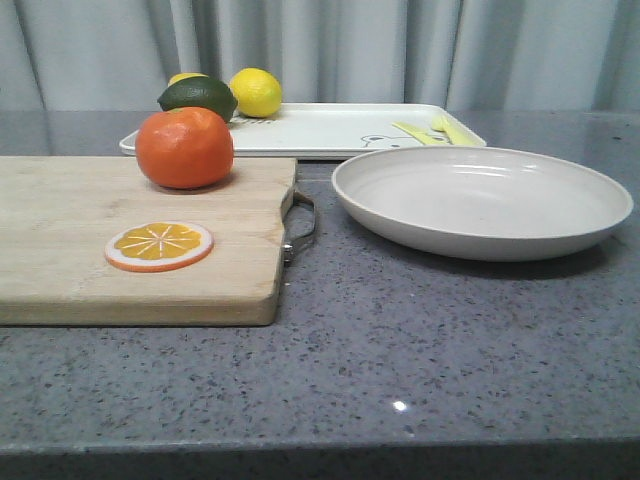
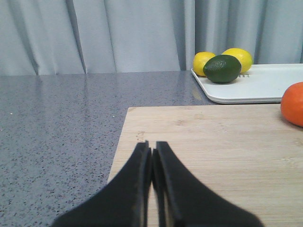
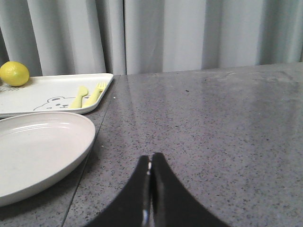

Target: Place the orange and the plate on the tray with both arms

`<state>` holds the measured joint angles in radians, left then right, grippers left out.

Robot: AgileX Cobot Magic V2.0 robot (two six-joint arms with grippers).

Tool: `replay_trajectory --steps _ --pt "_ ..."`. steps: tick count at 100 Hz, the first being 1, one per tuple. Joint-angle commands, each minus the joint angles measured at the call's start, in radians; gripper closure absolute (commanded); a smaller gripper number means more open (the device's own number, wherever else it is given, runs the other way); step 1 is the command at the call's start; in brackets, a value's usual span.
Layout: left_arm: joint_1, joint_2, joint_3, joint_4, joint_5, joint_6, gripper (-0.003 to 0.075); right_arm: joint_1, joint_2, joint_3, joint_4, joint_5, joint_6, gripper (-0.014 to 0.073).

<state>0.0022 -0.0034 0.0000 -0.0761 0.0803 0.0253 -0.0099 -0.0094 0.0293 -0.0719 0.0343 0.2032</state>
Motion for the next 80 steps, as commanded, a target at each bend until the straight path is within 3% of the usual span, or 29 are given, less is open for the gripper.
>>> replay_trajectory --steps 1,80 --pt "0.001 -0.03 0.023 -0.006 -0.08 0.0 0.0739 -0.004 -0.021 -0.001 -0.013 -0.075 -0.002 0.0657" --pt "0.001 -0.03 0.023 -0.006 -0.167 0.0 0.0739 -0.004 -0.021 -0.001 -0.013 -0.075 -0.002 0.0657"
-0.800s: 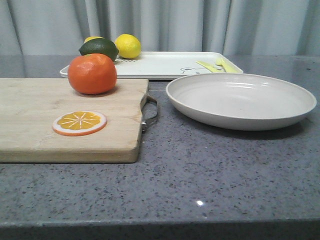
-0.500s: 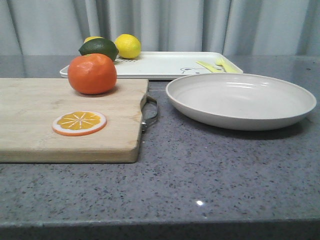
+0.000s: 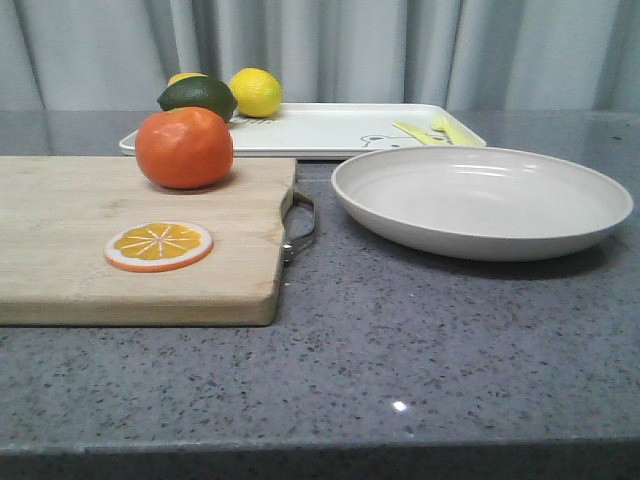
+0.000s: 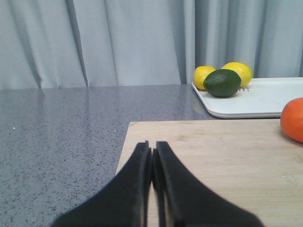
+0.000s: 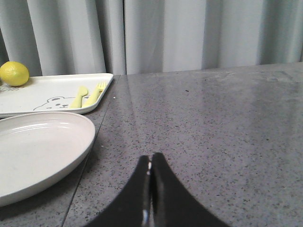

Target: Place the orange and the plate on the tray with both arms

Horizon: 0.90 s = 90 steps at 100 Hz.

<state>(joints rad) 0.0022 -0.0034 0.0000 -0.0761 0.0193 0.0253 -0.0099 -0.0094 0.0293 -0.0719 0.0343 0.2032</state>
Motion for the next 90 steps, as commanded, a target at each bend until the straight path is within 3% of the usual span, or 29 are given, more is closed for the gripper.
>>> replay_trajectory --steps 1,39,90 --pt "0.001 -0.03 0.023 -0.006 -0.109 0.0 0.0739 -0.004 -0.021 -0.001 -0.013 -0.075 -0.002 0.0657" --pt "0.001 -0.03 0.017 -0.008 -0.155 -0.014 0.0739 -0.004 -0.021 -0.002 -0.013 -0.134 -0.002 0.0657" --pt "0.001 0.127 -0.185 -0.033 -0.08 -0.02 0.0739 -0.004 0.132 -0.185 -0.013 0.007 -0.002 0.0657"
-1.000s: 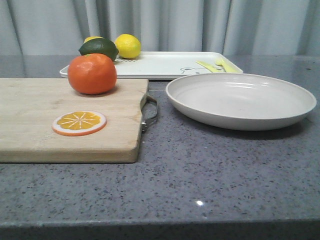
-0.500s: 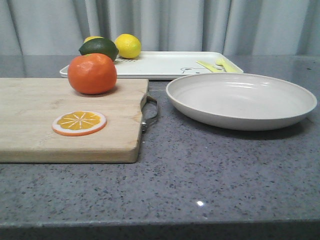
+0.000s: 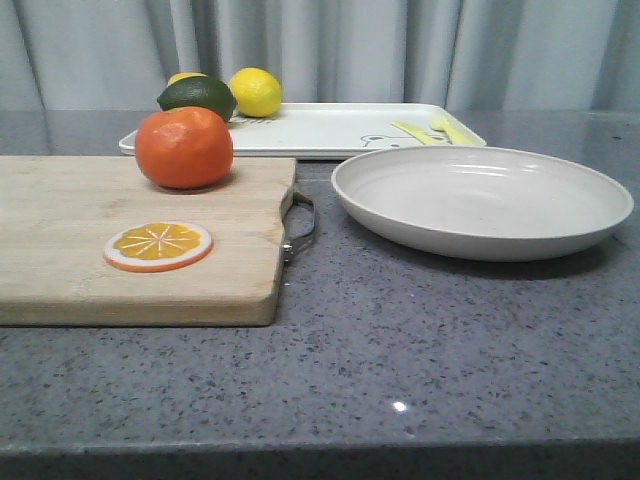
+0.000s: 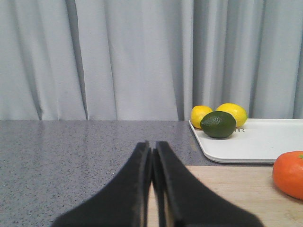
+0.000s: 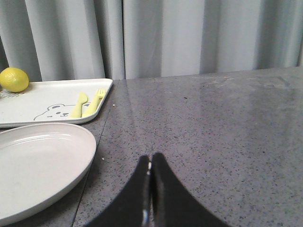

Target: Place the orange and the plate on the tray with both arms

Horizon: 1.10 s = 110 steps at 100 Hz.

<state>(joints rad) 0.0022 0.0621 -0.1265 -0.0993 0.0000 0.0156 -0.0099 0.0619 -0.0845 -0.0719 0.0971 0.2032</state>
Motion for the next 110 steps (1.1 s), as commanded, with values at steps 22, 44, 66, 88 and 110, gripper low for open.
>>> replay_trajectory --steps 22,44,66,88,110 --pt "0.001 0.182 -0.131 -0.01 -0.071 -0.01 0.0739 -0.004 0.188 -0.178 -0.013 -0.015 -0.002 0.0657" --pt "0.001 0.284 -0.196 -0.01 -0.077 -0.01 0.0739 -0.004 0.347 -0.282 -0.013 0.028 -0.002 0.0657" --pt "0.001 0.378 -0.248 -0.01 -0.079 -0.01 0.0739 -0.004 0.499 -0.378 -0.013 0.075 -0.002 0.0657" --pt "0.001 0.439 -0.288 -0.01 -0.079 -0.01 0.0739 -0.004 0.583 -0.418 -0.013 0.069 -0.002 0.0657" --pt "0.001 0.522 -0.344 -0.01 -0.059 -0.01 0.0714 -0.004 0.594 -0.418 -0.013 -0.008 -0.002 0.0657"
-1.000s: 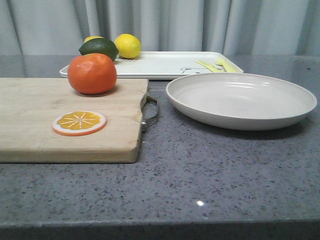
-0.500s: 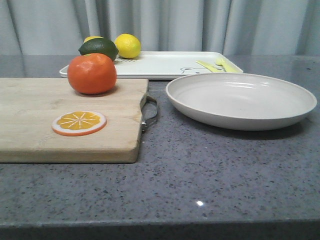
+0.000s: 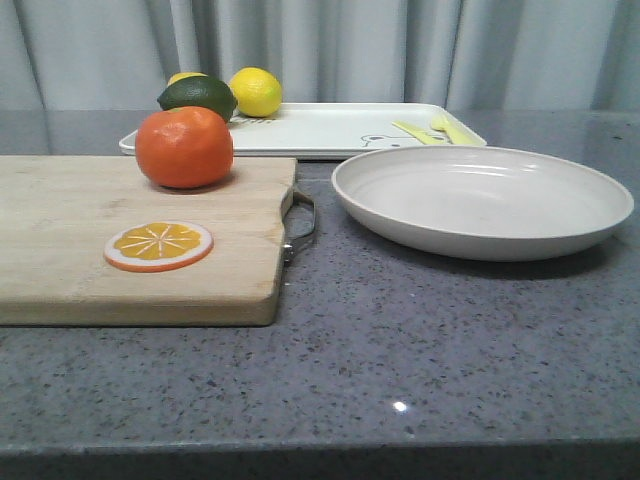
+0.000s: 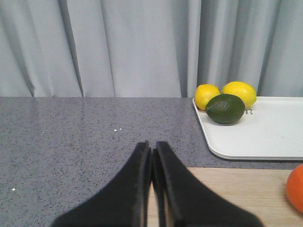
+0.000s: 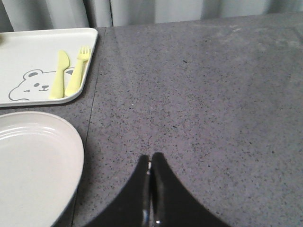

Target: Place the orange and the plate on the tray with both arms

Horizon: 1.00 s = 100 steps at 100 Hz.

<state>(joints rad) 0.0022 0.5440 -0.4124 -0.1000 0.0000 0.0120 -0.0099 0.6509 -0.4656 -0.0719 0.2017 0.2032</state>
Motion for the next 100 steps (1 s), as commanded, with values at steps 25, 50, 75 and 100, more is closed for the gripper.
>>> replay_trajectory --steps 25,50,75,100 --pt "-0.035 0.156 -0.155 -0.009 -0.015 -0.006 0.0448 -0.004 0.005 -0.036 -0.013 -0.09 -0.002 0.0657" --pt "-0.123 0.298 -0.25 -0.043 0.0 -0.006 0.0143 -0.004 0.005 -0.036 -0.013 -0.11 -0.002 0.0657" --pt "-0.248 0.496 -0.447 -0.073 0.221 -0.006 0.0126 -0.004 0.005 -0.036 -0.013 -0.116 -0.002 0.0657" --pt "-0.373 0.704 -0.667 -0.092 0.393 -0.006 0.013 -0.004 0.005 -0.036 -0.013 -0.116 -0.002 0.0657"
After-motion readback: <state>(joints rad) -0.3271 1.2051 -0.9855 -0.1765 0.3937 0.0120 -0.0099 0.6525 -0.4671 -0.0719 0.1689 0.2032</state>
